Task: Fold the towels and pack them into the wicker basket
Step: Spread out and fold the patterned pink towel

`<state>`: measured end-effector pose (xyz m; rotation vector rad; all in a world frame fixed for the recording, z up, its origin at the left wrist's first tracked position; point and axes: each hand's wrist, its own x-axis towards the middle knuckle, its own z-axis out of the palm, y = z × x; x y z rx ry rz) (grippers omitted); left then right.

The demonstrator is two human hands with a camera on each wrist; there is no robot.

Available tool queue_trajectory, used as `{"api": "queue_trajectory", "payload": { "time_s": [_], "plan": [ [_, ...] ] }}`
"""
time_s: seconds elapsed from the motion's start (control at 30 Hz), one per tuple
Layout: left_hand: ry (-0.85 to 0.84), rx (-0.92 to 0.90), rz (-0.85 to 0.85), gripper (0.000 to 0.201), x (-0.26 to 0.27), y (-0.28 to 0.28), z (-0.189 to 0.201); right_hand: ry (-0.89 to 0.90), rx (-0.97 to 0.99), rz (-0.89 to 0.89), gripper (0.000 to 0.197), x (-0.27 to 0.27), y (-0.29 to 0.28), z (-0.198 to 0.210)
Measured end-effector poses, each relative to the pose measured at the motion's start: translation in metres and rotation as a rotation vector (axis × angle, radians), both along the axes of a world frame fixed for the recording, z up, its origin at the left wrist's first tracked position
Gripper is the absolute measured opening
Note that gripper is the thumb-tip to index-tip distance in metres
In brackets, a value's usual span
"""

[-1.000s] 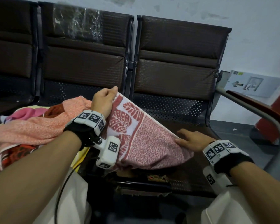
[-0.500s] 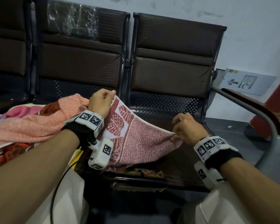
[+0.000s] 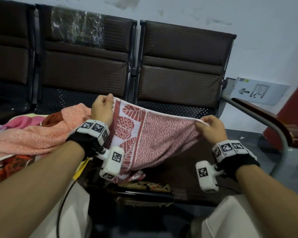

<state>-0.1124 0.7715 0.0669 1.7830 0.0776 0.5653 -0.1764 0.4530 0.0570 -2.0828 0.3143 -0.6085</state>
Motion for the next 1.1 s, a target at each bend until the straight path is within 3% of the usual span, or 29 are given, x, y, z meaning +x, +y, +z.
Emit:
{"api": "queue_trajectory", "payload": {
  "time_s": [0.13, 0.2, 0.37, 0.47, 0.57, 0.67, 0.9, 1.1],
  "plan": [
    [-0.024, -0.030, -0.072, 0.031, -0.007, -0.013, 0.020, -0.150, 0.178, -0.164, 0.007, 0.004, -0.004, 0.027],
    [-0.063, -0.049, -0.036, 0.029, -0.006, -0.014, 0.044, -0.229, 0.211, -0.203, 0.019, 0.004, -0.005, 0.048],
    [-0.181, -0.085, -0.004, 0.025, 0.001, -0.016, 0.100, -0.388, 0.126, -0.214, 0.014, 0.005, -0.003, 0.110],
    [-0.216, -0.037, 0.053, 0.025, 0.009, -0.010, 0.111, -0.465, 0.028, -0.231, 0.046, 0.004, -0.006, 0.125],
    [-0.177, 0.090, 0.106, 0.026, 0.016, -0.001, 0.093, -0.364, -0.065, -0.251, 0.037, 0.006, -0.013, 0.111],
    [-0.207, 0.087, 0.067, 0.020, 0.023, 0.001, 0.079, -0.340, -0.092, -0.281, 0.031, 0.018, -0.022, 0.095],
    [0.012, 0.137, 0.027, 0.034, 0.041, -0.013, 0.028, -0.165, 0.023, -0.337, 0.027, 0.036, -0.019, 0.041],
    [0.145, 0.058, -0.009, 0.034, 0.051, -0.018, -0.020, -0.010, 0.113, -0.306, 0.031, 0.050, -0.029, -0.014]
  ]
}}
